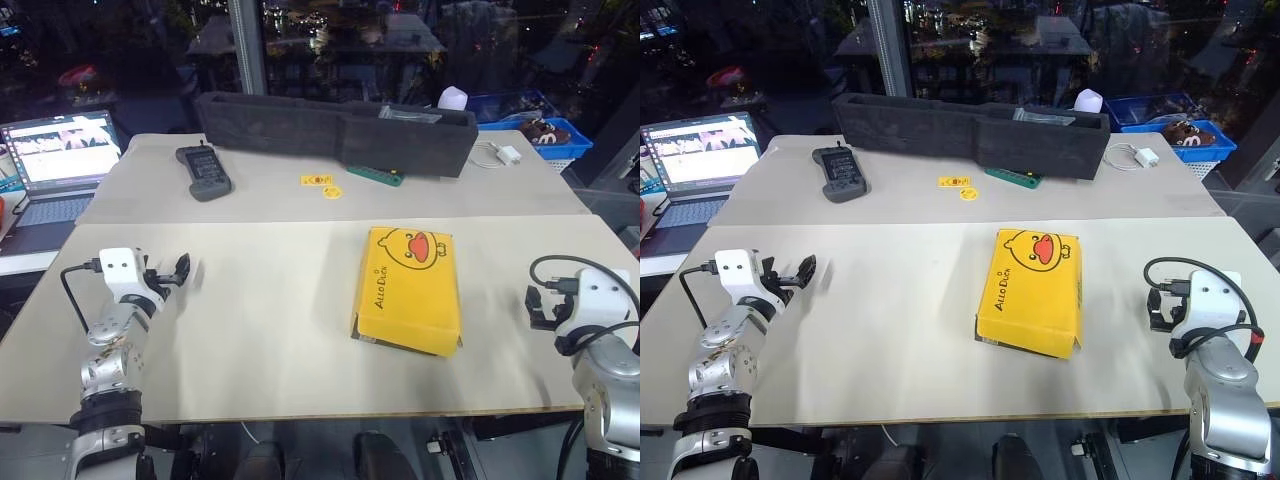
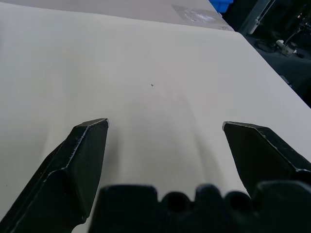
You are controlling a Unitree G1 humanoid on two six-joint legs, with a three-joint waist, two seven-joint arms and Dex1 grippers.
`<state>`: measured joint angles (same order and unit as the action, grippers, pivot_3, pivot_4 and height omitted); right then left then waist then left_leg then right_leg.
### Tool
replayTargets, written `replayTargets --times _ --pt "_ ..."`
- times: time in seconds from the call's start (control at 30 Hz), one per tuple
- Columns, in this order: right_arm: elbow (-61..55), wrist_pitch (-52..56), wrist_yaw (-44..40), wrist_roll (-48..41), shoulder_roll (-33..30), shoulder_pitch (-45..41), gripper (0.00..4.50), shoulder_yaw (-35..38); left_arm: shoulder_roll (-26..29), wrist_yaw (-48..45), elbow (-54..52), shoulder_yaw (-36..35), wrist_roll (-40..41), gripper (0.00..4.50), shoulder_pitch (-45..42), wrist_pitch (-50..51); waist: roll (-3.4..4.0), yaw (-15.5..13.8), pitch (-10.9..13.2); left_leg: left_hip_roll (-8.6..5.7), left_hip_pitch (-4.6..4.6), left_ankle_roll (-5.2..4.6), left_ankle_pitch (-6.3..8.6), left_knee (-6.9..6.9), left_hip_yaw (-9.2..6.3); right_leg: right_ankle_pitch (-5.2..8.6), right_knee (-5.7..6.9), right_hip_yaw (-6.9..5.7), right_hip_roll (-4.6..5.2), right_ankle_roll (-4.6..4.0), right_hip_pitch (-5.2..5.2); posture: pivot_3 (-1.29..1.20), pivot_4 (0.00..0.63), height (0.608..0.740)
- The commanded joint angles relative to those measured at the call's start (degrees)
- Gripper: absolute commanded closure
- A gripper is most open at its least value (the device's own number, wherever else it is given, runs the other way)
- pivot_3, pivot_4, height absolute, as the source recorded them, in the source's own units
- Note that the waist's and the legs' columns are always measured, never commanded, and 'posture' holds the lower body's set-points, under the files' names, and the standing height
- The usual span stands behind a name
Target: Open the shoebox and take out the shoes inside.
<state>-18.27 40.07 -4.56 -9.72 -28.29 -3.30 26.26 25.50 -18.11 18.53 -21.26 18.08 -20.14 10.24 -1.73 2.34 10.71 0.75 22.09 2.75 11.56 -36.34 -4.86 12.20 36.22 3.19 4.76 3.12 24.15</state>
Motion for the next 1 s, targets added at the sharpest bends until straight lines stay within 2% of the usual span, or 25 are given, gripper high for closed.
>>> replayTargets --times 0.03,0.13,0.2,0.3,0.37,0.47,0.6,0.63,0.67,0.7,0.77,0.9,0.93,1.0 --pt "-2.0 -1.0 -0.2 0.4 -0.6 0.2 0.0 1.8 1.2 -2.1 -1.4 1.9 -1.1 0.02 0.1 -0.4 0.0 0.0 0.0 0.0 0.0 0.0 0.0 0.0 0.0 0.0 0.0 0.0 0.0 0.0 0.0 0.0 0.15 0.715" --pt "-2.4 -1.1 -3.7 -1.0 -2.3 1.2 0.0 1.7 3.0 -9.4 -2.3 6.8 -2.5 0.02 0.4 -2.0 0.0 0.0 0.0 -0.01 0.0 0.0 0.0 0.0 0.0 0.0 -0.01 0.0 0.0 0.0 0.0 0.0 0.15 0.715" --pt "-2.9 -1.0 -8.5 -3.7 -4.5 2.0 0.0 2.6 5.1 -19.4 -6.7 10.9 -0.1 0.02 0.6 -0.6 0.0 -0.1 0.0 -0.01 0.01 0.0 0.0 0.0 0.0 0.0 -0.02 0.01 0.0 0.0 0.0 0.0 0.15 0.715" --pt "-3.2 -0.1 -18.6 -8.5 -9.6 4.7 0.0 3.6 12.4 -38.4 -20.1 18.8 5.9 0.02 3.1 5.8 0.0 0.1 0.0 0.0 0.18 0.0 0.0 -0.05 0.0 0.0 -0.04 0.02 -0.02 0.0 0.09 0.0 0.15 0.715" --pt "-3.3 0.1 -21.8 -10.3 -11.6 6.0 0.0 4.2 14.9 -42.6 -22.1 19.4 7.9 0.02 3.6 7.7 0.0 0.1 0.0 0.01 0.17 -0.01 0.01 0.04 0.04 0.01 -0.11 0.09 -0.03 -0.01 0.1 0.0 0.15 0.715" --pt "-3.6 0.1 -24.0 -11.7 -12.9 7.2 0.0 5.0 15.9 -44.2 -21.6 19.1 8.4 0.02 3.4 8.2 0.02 0.3 0.0 0.06 0.09 -0.06 0.04 0.05 0.11 0.02 -0.1 0.14 -0.08 -0.02 0.01 0.0 0.15 0.715" --pt "-6.6 0.4 -24.6 -13.5 -12.3 9.7 1.02 6.5 14.9 -45.9 -18.7 20.0 7.0 1.07 2.3 5.9 0.01 0.3 0.0 0.17 0.05 -0.08 0.05 0.02 0.13 0.15 -0.03 0.36 -0.33 -0.27 0.0 0.0 0.15 0.715" --pt "-7.0 0.4 -24.9 -13.5 -12.3 10.2 1.52 6.1 14.5 -46.0 -18.4 20.2 6.9 1.56 1.8 5.8 0.01 0.3 0.0 0.17 0.02 -0.08 0.05 0.01 0.13 0.15 -0.04 0.37 -0.34 -0.25 0.0 0.0 0.15 0.715" --pt "-7.2 0.4 -25.0 -13.6 -12.4 10.5 1.75 5.9 14.1 -46.0 -18.2 20.3 6.8 1.82 1.5 5.8 0.01 0.2 0.0 0.16 0.03 -0.08 0.05 -0.01 0.13 0.1 -0.07 0.38 -0.34 -0.17 0.04 0.0 0.15 0.715" --pt "-7.4 0.4 -24.9 -13.6 -12.4 10.6 2.23 5.7 13.8 -46.2 -17.9 20.4 6.7 2.32 1.2 5.7 0.01 0.2 0.0 0.15 0.05 -0.08 0.05 -0.02 0.13 0.02 -0.08 0.4 -0.34 -0.03 0.04 0.0 0.15 0.715" --pt "-7.6 0.4 -24.7 -13.6 -12.3 10.9 2.8 5.3 13.1 -46.1 -17.4 20.9 6.1 2.87 0.3 5.5 0.0 0.1 0.0 0.12 0.12 -0.08 0.05 -0.04 0.13 0.01 -0.15 0.45 -0.34 -0.01 0.05 0.0 0.15 0.715" --pt "-7.6 0.9 -24.5 -12.7 -13.3 10.7 4.26 3.1 11.4 -46.2 -15.7 22.7 4.1 4.37 -1.8 4.0 0.0 0.0 0.0 0.09 0.13 -0.08 0.05 -0.09 0.13 0.0 -0.14 0.5 -0.34 0.01 0.05 0.0 0.15 0.715" --pt "-7.6 1.5 -24.5 -12.4 -13.7 10.4 4.43 2.1 10.9 -46.3 -15.4 23.7 3.3 4.49 -2.4 3.5 0.0 0.0 0.0 0.09 0.12 -0.08 0.05 -0.09 0.13 0.0 -0.13 0.5 -0.34 0.01 0.04 0.0 0.15 0.715" --pt "-7.6 2.1 -24.9 -12.2 -14.5 9.6 4.43 0.0 9.5 -46.4 -15.0 25.7 1.7 4.49 -3.8 2.5 0.0 0.0 0.0 0.09 0.13 -0.08 0.05 -0.09 0.13 0.0 -0.14 0.52 -0.34 0.01 0.03 0.0 0.15 0.715"
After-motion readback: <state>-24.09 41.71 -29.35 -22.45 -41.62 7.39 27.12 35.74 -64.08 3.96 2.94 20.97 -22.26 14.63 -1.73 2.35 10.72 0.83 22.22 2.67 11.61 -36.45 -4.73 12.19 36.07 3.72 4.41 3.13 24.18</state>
